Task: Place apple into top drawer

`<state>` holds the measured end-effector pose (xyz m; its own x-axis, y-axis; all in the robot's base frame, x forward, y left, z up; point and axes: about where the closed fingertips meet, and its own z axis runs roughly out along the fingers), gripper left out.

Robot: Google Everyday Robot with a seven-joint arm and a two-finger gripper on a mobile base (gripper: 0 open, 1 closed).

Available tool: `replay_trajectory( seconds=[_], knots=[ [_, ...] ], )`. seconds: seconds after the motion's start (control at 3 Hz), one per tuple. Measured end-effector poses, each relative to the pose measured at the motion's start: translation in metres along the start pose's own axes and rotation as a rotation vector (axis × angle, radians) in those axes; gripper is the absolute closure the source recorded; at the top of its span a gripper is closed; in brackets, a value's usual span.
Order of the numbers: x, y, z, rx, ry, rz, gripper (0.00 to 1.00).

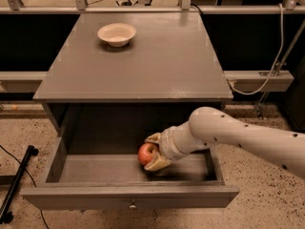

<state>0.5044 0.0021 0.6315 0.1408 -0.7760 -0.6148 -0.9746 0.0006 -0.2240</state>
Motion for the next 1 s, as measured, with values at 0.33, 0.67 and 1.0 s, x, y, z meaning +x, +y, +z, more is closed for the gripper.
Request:
replay_trajectory(
  seconds=[0.33,0.67,1.0],
  knots=[
    [-0.005,-0.001,0.003,-0.014,-0.01,-0.001,0.0],
    [-0.011,-0.005,-0.006,-0.022,-0.035,0.003,0.0],
    [-0.009,-0.013,-0.027,-0.027,-0.103,0.047,0.0]
  ],
)
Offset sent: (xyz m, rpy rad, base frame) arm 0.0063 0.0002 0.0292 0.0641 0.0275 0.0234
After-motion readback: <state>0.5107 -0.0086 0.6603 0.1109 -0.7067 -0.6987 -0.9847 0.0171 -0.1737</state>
